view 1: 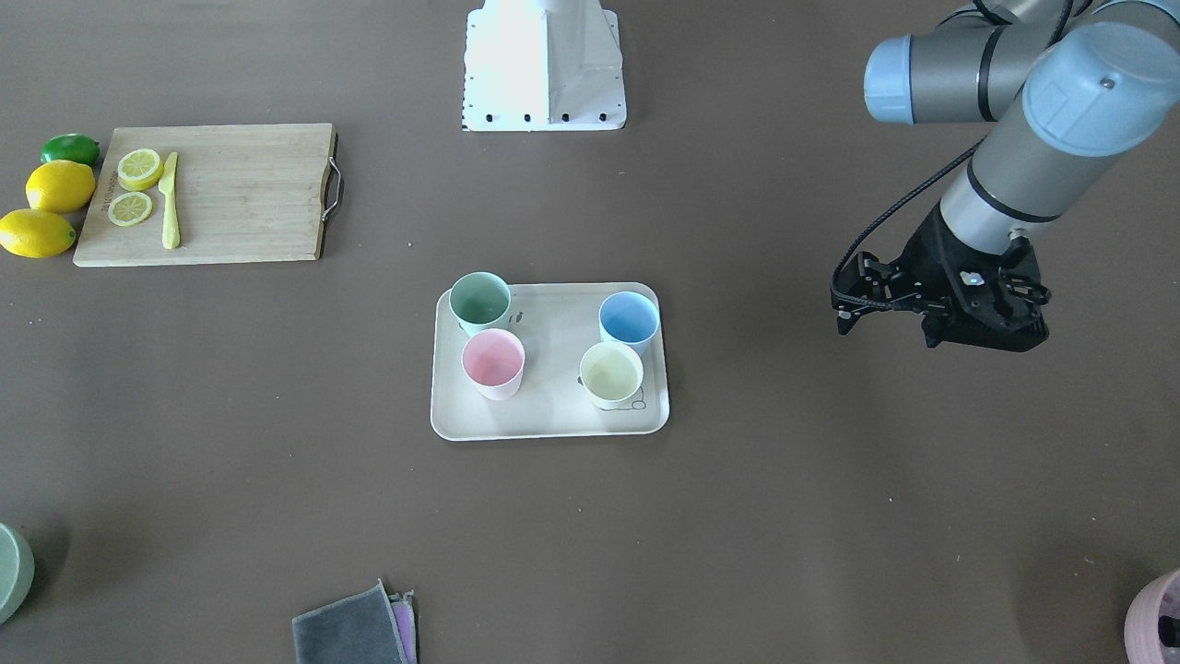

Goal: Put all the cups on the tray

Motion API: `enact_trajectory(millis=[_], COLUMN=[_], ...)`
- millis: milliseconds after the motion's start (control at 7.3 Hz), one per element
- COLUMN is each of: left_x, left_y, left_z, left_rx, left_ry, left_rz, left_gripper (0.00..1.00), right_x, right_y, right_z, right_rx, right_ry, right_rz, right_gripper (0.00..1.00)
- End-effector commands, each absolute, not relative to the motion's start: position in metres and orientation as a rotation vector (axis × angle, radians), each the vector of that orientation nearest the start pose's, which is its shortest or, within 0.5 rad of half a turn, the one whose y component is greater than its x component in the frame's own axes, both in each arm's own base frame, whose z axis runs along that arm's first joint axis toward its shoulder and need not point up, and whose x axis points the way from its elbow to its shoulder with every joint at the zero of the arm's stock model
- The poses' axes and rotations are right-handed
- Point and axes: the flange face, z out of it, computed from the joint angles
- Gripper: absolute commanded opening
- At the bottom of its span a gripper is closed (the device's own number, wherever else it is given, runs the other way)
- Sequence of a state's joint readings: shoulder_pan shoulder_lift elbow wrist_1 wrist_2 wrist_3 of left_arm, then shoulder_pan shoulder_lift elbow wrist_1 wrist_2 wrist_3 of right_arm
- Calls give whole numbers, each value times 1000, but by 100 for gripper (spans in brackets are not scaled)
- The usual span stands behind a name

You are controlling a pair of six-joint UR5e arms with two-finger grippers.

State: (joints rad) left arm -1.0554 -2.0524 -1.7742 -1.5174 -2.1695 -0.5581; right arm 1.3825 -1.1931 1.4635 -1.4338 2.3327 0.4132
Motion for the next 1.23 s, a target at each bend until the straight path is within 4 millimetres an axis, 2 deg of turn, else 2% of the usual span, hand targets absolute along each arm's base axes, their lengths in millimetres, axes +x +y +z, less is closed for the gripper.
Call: enact_trajectory(millis=[0,137,274,411,548,685,822,1096], left_x=[158,121,98,79,58,45,15,9], left_y=[-583,-582,-560,-542,-529,-520,-518,-519], left_z=[363,384,423,461,488,511,518,522], left_rx=[284,302,265,217,178,145,148,142], left_ry=[731,703,682,666,653,637,638,650], left_rz=[232,245,231,199,154,121,61,50], left_gripper=[98,98,98,98,98,98,98,98], right_x=[16,31,41,45,48,49,51,47], right_y=[-614,-603,-588,-583,-574,-556,-541,-523], right_z=[560,584,597,589,586,589,595,618], right_rx=[128,113,108,126,137,140,133,92], right_ry=[-796,-792,-795,-798,-798,-791,-784,-778], right_rz=[75,73,77,75,76,76,80,87], right_gripper=[100,100,100,100,100,100,100,100])
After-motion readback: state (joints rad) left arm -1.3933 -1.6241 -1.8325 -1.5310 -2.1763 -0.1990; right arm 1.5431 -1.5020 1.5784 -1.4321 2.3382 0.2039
